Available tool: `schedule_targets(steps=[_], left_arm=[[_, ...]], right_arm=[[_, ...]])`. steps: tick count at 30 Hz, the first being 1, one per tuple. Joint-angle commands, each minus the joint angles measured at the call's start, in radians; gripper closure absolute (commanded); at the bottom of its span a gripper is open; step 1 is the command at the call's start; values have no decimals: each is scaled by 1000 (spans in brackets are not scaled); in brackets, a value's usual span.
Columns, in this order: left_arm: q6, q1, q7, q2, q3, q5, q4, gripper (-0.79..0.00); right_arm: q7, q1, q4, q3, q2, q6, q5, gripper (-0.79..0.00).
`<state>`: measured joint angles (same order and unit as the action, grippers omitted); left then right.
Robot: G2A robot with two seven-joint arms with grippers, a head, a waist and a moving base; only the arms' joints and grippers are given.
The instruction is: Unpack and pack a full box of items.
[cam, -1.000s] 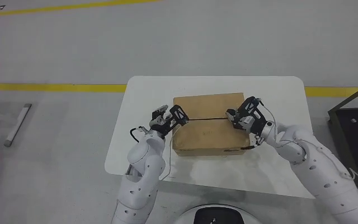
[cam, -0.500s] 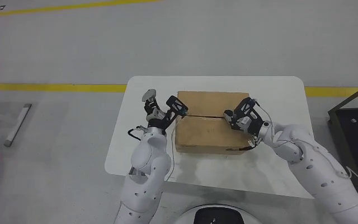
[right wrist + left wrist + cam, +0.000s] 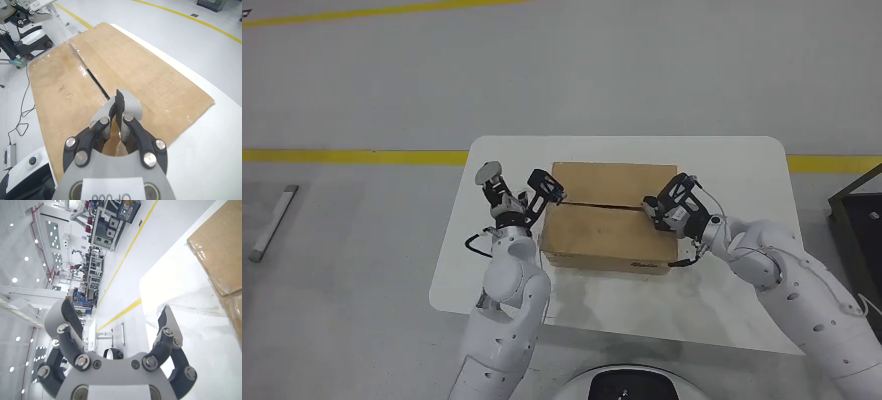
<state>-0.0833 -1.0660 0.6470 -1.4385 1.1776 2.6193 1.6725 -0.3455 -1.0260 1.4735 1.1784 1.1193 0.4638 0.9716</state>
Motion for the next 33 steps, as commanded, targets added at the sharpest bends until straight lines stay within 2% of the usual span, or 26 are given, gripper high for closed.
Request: schedule_targets(steps=[1,9,14,19,26,33], left_arm=[[9,-2,1,-1,-2,24,-1,-785],[32,-6,-1,-8,11,24,-5,-785],[-12,-18,-24,-12,32,-64,-5,-785],[-41,-48,-100,-6,63,-84,-37,-785],[6,-56,-185,-5,101,-151,-158,-785],[45,20,-225,-13,105,-215,-292,-785]], right_arm=[[-2,2,0,-1,1,1,0,0],[-2,10,-4,-6,4,0,-7,0],[-2,10,-8,-2,4,3,-10,0],[-2,9,-12,3,4,7,-11,0],[-3,12,-14,6,4,10,-11,0],[-2,11,-16,10,5,10,-11,0]])
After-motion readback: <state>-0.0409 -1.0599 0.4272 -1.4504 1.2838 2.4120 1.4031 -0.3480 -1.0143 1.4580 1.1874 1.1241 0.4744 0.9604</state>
